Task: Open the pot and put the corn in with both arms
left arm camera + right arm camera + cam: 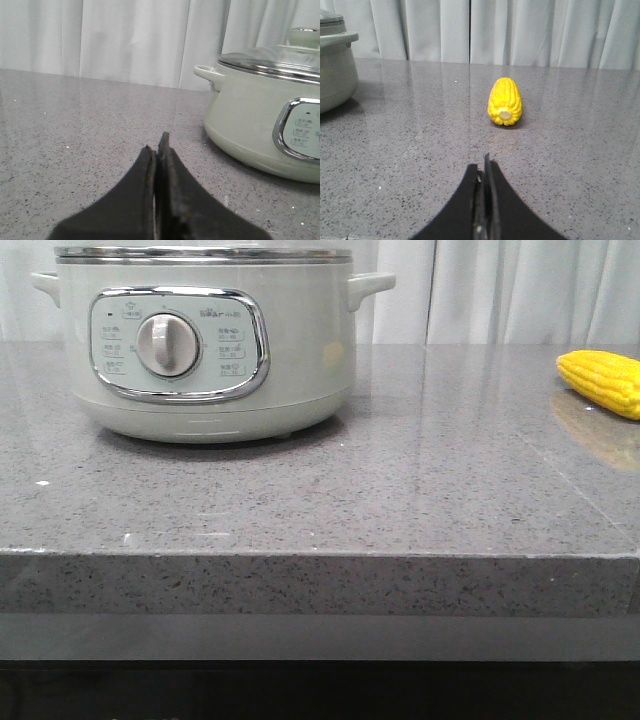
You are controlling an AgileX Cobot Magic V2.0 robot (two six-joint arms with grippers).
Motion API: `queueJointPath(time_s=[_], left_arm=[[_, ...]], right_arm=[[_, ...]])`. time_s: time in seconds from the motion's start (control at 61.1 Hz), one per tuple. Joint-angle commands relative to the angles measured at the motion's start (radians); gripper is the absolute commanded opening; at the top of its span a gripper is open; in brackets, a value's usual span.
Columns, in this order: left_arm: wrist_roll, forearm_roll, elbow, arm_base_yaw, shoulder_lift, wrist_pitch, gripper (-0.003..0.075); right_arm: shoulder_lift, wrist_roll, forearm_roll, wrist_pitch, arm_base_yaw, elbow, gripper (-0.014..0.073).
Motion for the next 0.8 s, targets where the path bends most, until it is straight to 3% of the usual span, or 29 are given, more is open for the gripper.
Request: queueJointPath(time_s=[0.0, 0.786], left_arm=[[-0.007, -0.006, 0.012, 0.0, -0.015, -0.081, -0.002], [-0.007, -0.006, 0.012, 0.0, -0.015, -0.103, -0.002]], right_arm=[[-0.022, -0.002, -0.01, -0.082, -0.007, -0.012, -0.0069], [-0.022, -0.002, 0.003, -0.117, -0.007, -0.012, -0.0069]])
